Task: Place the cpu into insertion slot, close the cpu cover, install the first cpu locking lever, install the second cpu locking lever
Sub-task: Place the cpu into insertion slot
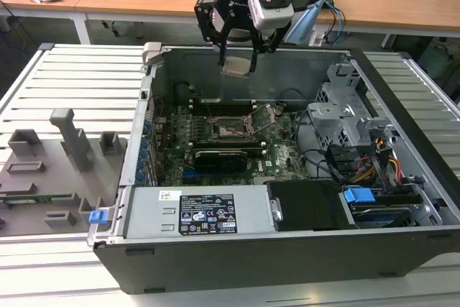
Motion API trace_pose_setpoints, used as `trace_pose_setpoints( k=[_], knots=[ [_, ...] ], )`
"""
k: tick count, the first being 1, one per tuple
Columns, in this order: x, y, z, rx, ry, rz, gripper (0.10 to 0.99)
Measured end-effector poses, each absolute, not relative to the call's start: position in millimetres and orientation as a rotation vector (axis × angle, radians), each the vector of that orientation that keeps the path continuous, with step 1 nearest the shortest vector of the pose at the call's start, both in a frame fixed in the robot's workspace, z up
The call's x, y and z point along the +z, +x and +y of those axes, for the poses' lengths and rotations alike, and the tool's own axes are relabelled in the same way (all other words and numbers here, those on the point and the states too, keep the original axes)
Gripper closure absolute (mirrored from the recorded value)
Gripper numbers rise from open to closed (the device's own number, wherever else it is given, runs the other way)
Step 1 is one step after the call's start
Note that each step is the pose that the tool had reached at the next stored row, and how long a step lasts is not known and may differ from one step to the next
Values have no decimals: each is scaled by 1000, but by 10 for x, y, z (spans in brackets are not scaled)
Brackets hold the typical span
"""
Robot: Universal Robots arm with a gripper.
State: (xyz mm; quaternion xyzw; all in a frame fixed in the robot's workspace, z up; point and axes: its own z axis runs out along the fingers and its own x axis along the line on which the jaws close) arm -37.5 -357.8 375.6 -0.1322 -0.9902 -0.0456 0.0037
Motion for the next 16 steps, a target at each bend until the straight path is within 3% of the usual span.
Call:
trace_pose_setpoints(
  k=[16],
  knots=[
    [3756, -375, -3578, -143, -490, -3095, 545]
  ],
)
